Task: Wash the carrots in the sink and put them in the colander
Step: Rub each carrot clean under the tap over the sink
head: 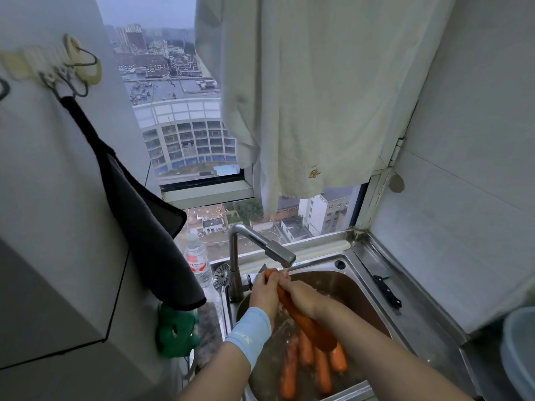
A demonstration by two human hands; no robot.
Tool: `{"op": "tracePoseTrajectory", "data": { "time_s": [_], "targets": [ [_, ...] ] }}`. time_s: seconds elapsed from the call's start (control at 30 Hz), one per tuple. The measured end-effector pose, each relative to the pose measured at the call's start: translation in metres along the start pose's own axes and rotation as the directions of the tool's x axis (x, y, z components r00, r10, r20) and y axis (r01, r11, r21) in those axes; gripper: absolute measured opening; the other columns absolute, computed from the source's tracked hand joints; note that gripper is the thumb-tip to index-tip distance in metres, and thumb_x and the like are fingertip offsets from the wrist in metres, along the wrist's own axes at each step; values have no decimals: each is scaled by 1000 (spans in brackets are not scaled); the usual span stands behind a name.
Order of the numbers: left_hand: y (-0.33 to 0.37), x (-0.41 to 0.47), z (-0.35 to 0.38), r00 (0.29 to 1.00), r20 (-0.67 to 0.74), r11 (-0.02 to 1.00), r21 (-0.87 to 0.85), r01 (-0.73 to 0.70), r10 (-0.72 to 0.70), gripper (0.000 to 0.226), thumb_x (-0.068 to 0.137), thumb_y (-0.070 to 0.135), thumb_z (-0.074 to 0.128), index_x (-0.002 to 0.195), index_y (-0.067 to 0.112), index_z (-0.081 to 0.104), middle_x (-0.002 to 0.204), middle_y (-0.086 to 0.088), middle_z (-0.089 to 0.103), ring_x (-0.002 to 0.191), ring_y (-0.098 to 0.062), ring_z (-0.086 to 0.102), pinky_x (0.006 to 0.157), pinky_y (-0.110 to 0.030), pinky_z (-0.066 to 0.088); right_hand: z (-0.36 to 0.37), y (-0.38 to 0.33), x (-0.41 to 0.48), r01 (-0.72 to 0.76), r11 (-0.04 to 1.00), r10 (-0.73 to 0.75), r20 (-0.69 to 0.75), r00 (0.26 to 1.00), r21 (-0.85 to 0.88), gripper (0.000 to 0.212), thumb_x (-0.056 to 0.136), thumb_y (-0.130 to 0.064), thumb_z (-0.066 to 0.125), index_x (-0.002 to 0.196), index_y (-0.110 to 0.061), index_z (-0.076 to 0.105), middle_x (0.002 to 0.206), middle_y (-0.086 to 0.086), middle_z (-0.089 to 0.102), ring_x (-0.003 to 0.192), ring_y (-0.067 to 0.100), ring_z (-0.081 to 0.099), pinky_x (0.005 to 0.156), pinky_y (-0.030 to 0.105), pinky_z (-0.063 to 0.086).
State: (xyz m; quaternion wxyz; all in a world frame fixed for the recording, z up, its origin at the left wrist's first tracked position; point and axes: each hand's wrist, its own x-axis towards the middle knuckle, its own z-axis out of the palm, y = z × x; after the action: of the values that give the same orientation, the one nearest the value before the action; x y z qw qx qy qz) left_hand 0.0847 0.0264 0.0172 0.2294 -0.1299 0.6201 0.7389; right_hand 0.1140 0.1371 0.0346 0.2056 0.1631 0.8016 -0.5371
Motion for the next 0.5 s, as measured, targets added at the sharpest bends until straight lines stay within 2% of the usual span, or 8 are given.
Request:
{"op": "tracePoseTrajectory", "data": {
  "time_s": [0.07,0.1,0.17,0.23,0.27,0.33,0.43,0.5],
  "targets": [
    [5,-1,1,997,-71,992,123,-22,31,27,106,32,44,113,14,63,101,-7,70,95,-23,66,84,-34,51,2,2,0,24,999,-21,53,998,-49,48,109,-51,27,125,-24,63,105,7,70,96,17,67,96,34,49],
    [9,-1,2,994,-105,985,169,-23,41,32,106,35,42,108,12,64,97,-7,71,93,-23,65,85,-34,49,3,2,0,40,996,-33,80,996,-82,48,109,-50,26,132,-25,60,110,5,69,100,17,66,102,35,48],
    [12,4,3,985,-163,980,197,-17,49,44,106,41,38,95,9,67,91,-7,73,92,-27,66,93,-38,50,3,0,-3,60,991,-49,90,995,-124,51,109,-51,26,143,-26,54,119,1,67,106,16,64,106,35,45],
    [14,10,0,979,-200,978,207,-1,43,50,103,49,38,89,13,69,96,-11,73,97,-31,66,100,-44,49,3,1,-2,49,992,-42,57,997,-119,58,108,-55,25,134,-19,63,114,10,72,102,23,69,101,38,51],
    [13,11,-1,983,-183,978,207,6,33,49,102,52,39,93,16,71,100,-12,72,100,-31,65,101,-45,49,2,1,-2,41,993,-39,24,999,-115,66,107,-58,23,124,-13,68,109,17,74,96,26,71,96,40,54],
    [8,13,-2,998,-53,985,168,23,-14,39,102,50,44,109,21,69,109,-13,70,105,-31,65,99,-44,51,-2,6,0,38,995,-42,-44,998,-96,81,104,-65,18,109,-6,73,96,21,75,83,30,72,84,40,58],
    [-3,5,3,985,134,991,94,99,-111,32,100,45,53,128,30,56,118,-22,67,116,-45,61,99,-50,53,-13,12,4,30,999,-32,-53,998,-42,80,105,-63,16,108,-8,74,98,22,75,95,38,73,81,34,58],
    [-11,5,2,984,143,991,88,97,-108,33,99,49,53,127,31,55,113,-22,68,109,-42,65,101,-54,52,-17,13,5,20,999,-22,-42,999,-49,79,107,-60,17,106,-8,75,98,23,75,99,39,72,76,29,57]
  ]
}}
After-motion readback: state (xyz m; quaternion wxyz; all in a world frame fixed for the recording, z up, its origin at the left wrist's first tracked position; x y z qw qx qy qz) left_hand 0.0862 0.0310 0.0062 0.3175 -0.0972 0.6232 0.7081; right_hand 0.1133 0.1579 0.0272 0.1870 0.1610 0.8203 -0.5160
